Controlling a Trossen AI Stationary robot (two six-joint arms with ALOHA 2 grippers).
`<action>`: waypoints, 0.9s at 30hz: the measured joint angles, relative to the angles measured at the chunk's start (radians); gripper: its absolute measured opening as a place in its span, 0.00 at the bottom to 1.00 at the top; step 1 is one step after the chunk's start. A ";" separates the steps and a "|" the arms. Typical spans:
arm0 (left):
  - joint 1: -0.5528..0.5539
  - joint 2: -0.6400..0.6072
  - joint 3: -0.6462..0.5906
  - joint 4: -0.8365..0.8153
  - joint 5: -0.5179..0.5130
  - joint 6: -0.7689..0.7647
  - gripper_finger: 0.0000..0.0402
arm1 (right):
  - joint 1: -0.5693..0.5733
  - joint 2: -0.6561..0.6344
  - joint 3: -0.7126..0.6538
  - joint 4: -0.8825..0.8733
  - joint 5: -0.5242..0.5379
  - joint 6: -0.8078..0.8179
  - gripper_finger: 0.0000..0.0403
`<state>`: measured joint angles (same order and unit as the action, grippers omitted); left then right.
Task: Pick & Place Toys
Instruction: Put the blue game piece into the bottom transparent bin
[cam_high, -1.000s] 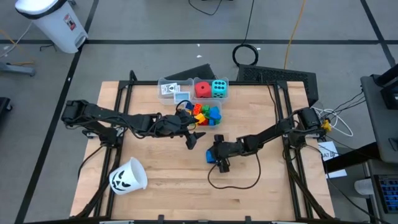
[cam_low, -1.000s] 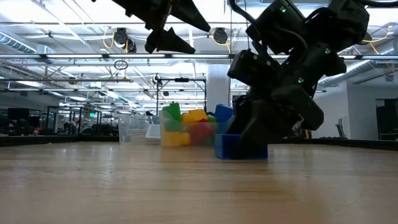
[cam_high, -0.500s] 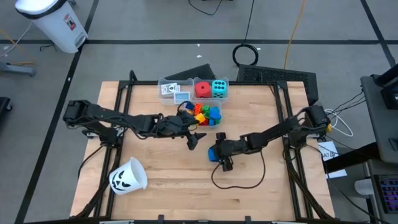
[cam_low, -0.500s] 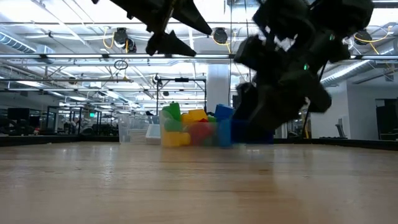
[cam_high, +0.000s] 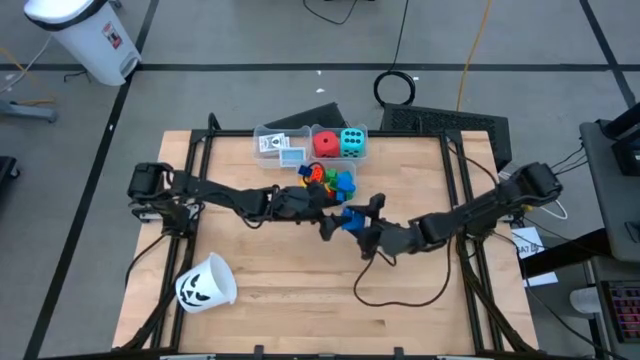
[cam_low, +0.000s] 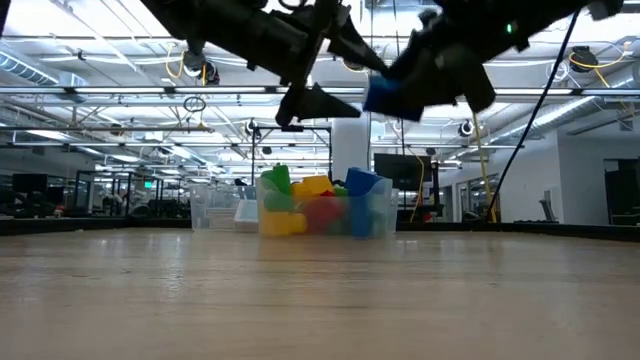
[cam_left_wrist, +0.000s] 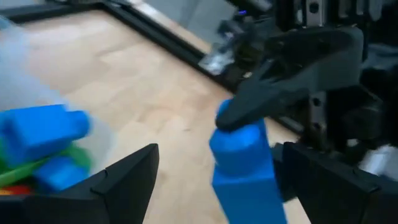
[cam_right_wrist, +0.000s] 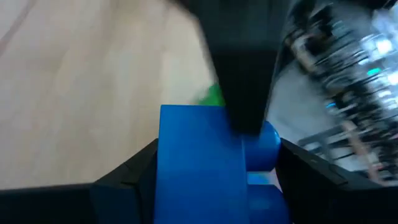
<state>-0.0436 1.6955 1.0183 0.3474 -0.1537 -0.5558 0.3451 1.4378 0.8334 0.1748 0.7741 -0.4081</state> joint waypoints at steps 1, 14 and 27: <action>0.006 0.000 0.000 0.018 0.028 -0.009 0.86 | 0.004 -0.006 0.001 0.019 0.018 -0.028 0.56; 0.035 0.000 0.000 0.077 0.128 -0.073 0.77 | -0.048 0.040 0.001 0.331 -0.032 -0.338 0.56; 0.107 -0.001 0.000 0.073 0.245 -0.012 0.35 | -0.054 0.047 0.001 0.283 -0.023 -0.080 0.83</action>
<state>0.0635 1.6947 1.0183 0.4203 0.0914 -0.5673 0.2913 1.4852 0.8345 0.4580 0.7507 -0.4884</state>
